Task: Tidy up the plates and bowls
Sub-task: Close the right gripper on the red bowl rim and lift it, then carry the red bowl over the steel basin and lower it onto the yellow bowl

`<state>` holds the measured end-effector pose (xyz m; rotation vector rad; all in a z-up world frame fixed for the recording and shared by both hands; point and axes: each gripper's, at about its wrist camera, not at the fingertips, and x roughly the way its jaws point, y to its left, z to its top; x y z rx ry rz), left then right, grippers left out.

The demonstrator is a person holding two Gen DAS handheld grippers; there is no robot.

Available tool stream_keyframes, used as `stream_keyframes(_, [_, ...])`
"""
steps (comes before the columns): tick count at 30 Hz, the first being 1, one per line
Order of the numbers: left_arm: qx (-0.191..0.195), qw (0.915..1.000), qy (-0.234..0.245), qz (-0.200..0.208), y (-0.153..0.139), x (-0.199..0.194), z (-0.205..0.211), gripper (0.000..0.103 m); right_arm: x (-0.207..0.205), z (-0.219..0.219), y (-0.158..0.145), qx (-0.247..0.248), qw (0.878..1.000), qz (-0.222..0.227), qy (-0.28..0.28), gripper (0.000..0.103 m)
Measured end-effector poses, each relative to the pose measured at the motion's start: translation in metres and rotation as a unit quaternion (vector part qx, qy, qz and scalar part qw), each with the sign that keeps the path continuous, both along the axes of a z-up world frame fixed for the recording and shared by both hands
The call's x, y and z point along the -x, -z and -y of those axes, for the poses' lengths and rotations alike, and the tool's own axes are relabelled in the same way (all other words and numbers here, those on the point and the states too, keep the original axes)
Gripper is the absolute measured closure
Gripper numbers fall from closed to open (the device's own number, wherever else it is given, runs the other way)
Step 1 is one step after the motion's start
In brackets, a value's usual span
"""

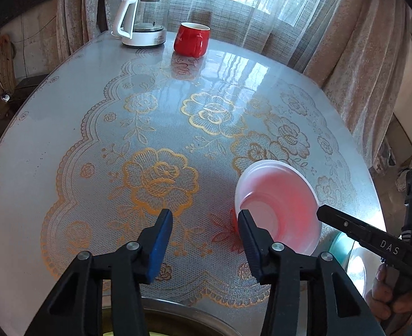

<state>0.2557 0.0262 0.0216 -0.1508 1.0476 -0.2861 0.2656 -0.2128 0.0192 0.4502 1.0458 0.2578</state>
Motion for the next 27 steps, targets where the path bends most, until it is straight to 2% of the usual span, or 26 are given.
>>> stream_keyframes(3, [0.006, 0.9998, 0.009, -0.016, 0.005, -0.002, 0.007, 0.054, 0.001, 0.002, 0.003, -0.007, 1.0, -0.005, -0.001, 0.089])
stream_keyframes(4, [0.006, 0.9997, 0.011, -0.02, 0.007, -0.004, 0.01, 0.057, 0.0, 0.002, 0.004, -0.009, 1.0, -0.007, 0.0, 0.089])
stream_keyframes(5, [0.0, 0.9997, 0.015, -0.02, 0.008, -0.004, 0.014, 0.063, 0.0, 0.001, 0.005, -0.009, 1.0, -0.008, 0.0, 0.089])
stream_keyframes(7, [-0.011, 0.9993, 0.028, -0.021, 0.012, -0.005, 0.022, 0.07, -0.001, 0.0, 0.008, -0.007, 1.0, -0.012, -0.002, 0.089])
stream_keyframes(11, [-0.012, 0.9987, 0.044, -0.024, 0.014, -0.001, 0.031, 0.087, 0.0, -0.002, 0.009, -0.015, 1.0, -0.01, -0.007, 0.092])
stream_keyframes(16, [-0.017, 0.9986, 0.051, 0.0, 0.004, 0.013, 0.037, 0.088, 0.005, 0.0, 0.004, -0.012, 1.0, 0.002, -0.001, 0.092])
stream_keyframes(27, [0.003, 0.9983, 0.056, 0.015, -0.011, 0.044, 0.037, 0.088, 0.032, 0.011, -0.006, -0.042, 0.999, 0.004, 0.017, 0.092])
